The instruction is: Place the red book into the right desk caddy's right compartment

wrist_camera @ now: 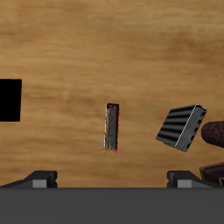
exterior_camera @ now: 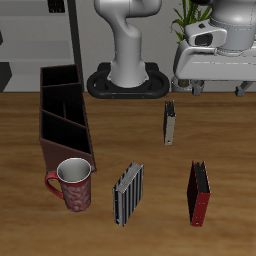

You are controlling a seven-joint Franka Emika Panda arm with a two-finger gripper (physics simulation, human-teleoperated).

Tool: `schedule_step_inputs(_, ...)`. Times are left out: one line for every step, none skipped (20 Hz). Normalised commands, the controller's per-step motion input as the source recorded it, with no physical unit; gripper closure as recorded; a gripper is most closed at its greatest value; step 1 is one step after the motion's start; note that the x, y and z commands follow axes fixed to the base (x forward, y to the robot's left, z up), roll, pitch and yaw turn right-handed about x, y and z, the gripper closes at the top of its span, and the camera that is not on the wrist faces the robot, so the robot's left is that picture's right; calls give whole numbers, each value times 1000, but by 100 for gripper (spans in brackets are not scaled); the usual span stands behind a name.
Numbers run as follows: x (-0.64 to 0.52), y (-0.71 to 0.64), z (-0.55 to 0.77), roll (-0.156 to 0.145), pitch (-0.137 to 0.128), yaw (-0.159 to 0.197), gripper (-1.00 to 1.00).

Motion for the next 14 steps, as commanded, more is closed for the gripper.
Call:
schedule_step_inputs(64, -45, -14, 0, 0, 0, -100)
schedule_step_inputs(250, 271, -136, 24, 39, -43, -100)
schedule_step_inputs(68, 390, -207, 32, 44, -48, -100)
schedule_step_inputs(-83, 373, -212, 108, 19, -60, -100)
schedule_step_inputs(-23, 272, -267, 26, -39, 58, -100)
schedule_step_inputs(147, 138, -348, 9, 71, -1, -100)
schedule_step_inputs(-73, 41, -182, 32, 8, -25, -100)
schedule_step_inputs(-49, -72, -201, 10, -44, -67, -100)
schedule_step_inputs(149, -162, -298, -19, 30, -38, -100)
schedule_step_inputs(36, -81, -117, 2, -1, 7, -100)
schedule_step_inputs(122, -246, -318, -22, 8, -44, -100)
schedule_step_inputs(47, -21, -138, 6, 11, -13, -100)
schedule_step_inputs(191, -437, -356, -52, -71, -66, -100)
schedule_step_inputs(-6, 52, 3, 0, 0, 0, -100)
